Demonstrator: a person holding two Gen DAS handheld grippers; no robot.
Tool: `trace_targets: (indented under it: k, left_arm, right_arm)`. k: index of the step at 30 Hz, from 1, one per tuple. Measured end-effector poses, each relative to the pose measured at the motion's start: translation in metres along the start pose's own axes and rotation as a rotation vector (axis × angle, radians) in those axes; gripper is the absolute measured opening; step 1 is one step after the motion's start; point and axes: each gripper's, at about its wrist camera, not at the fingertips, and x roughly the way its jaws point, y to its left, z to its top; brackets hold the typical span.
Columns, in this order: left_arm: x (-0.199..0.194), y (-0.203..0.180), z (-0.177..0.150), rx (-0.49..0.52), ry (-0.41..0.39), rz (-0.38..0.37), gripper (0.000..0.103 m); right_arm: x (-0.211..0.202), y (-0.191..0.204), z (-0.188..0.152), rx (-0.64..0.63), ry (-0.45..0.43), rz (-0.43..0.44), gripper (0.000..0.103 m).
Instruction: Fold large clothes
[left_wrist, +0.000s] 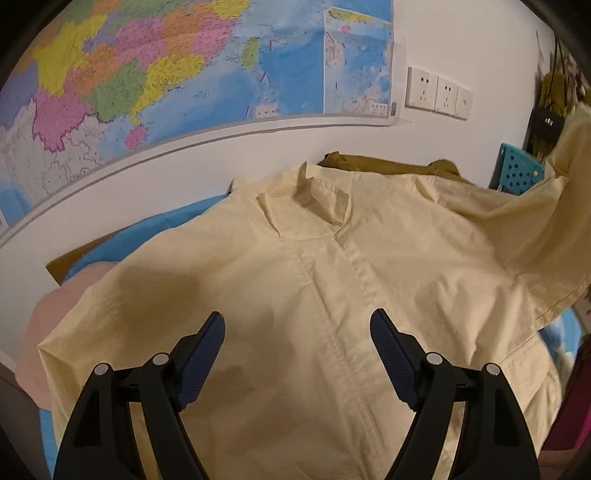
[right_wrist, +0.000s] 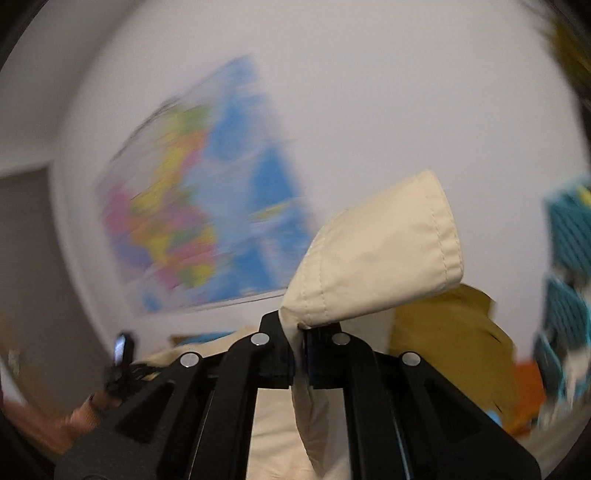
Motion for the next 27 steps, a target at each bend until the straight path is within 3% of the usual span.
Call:
trace_targets:
  k: [5, 8, 13, 15, 16, 17, 18, 23, 27]
  left_arm:
    - [-0.017, 0.024, -0.005, -0.087, -0.044, -0.042, 0.078]
    - [-0.026, 0.048, -0.011, -0.158, -0.064, -0.057, 0.078]
    - [-0.026, 0.09, -0.025, -0.276, -0.048, -0.054, 0.078]
    - [-0.021, 0.103, -0.031, -0.311, -0.024, -0.063, 0.078]
    - [-0.019, 0.107, -0.033, -0.322, -0.015, -0.065, 0.078]
    - [-0.015, 0.111, -0.035, -0.332, -0.001, -0.071, 0.078]
    - [-0.01, 0.113, -0.036, -0.335, 0.014, -0.084, 0.078]
    - [0.007, 0.104, -0.034, -0.287, 0.056, -0.085, 0.084]
    - [0.015, 0.095, -0.033, -0.25, 0.072, -0.098, 0.09]
  right_arm:
    - [0.08, 0.089, -0.015, -0.171, 0.143, 0.193, 0.005]
    - [0.137, 0.129, -0.05, -0.213, 0.268, 0.273, 0.005]
    - [0.224, 0.162, -0.134, -0.244, 0.521, 0.302, 0.005]
    - [0.248, 0.161, -0.168, -0.231, 0.655, 0.304, 0.02]
    - [0.252, 0.159, -0.177, -0.239, 0.686, 0.292, 0.037]
    - [0.254, 0.158, -0.183, -0.246, 0.705, 0.293, 0.044]
    - [0.251, 0.156, -0.185, -0.253, 0.713, 0.29, 0.05]
    - [0.213, 0.122, -0.149, -0.236, 0.611, 0.249, 0.051]
    - [0.173, 0.058, -0.099, -0.137, 0.464, 0.094, 0.053]
